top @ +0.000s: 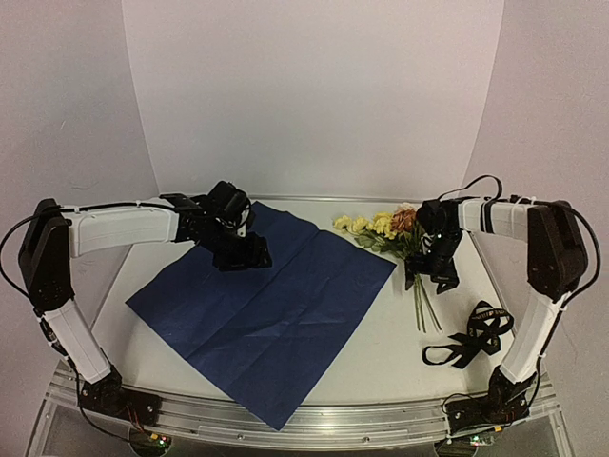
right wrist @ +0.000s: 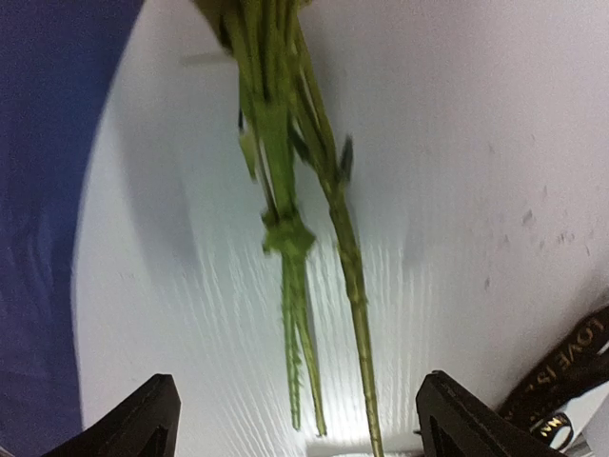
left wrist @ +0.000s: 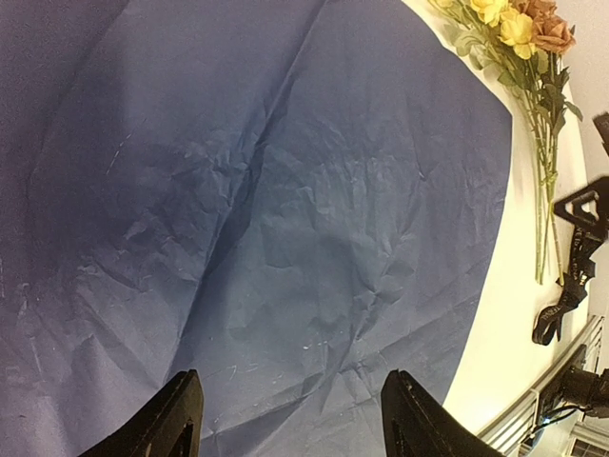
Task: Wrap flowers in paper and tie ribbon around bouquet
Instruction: Pick up the fake flower from the corner of the board.
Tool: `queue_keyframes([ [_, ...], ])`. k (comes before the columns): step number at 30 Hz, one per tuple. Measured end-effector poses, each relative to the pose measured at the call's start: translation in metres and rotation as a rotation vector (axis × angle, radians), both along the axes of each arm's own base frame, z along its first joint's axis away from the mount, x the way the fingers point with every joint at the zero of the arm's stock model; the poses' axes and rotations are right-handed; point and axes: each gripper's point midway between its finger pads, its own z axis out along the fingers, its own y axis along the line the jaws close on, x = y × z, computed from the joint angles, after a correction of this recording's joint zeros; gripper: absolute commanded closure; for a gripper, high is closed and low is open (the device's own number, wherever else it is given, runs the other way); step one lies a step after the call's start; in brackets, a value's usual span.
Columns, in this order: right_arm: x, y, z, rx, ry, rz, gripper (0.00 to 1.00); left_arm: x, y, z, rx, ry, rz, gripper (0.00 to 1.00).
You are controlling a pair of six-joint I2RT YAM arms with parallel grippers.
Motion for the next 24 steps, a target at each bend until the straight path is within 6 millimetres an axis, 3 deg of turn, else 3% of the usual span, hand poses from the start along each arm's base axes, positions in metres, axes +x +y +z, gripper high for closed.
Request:
queue_keyframes([
  [4, 0.028, 0.004, -0.014, 0.042, -0.019, -0.025, 0.25, 0.003, -0.003, 0.006, -0.006, -0.006, 0.000, 0.33],
  [9, 0.037, 0.005, -0.038, 0.046, 0.020, -0.051, 0.42, 0.007, -0.006, 0.008, -0.011, -0.011, -0.001, 0.33],
  [15, 0.048, 0.006, -0.034, 0.032, 0.041, -0.101, 0.52, 0.008, -0.011, -0.001, -0.007, 0.014, -0.010, 0.34],
  [18, 0.047, 0.005, -0.035, 0.023, 0.062, -0.140, 0.56, 0.008, -0.013, -0.007, -0.005, 0.029, -0.014, 0.35],
  [24, 0.025, -0.002, -0.038, -0.054, 0.145, -0.208, 0.60, 0.007, -0.022, -0.022, -0.011, 0.050, -0.029, 0.36],
])
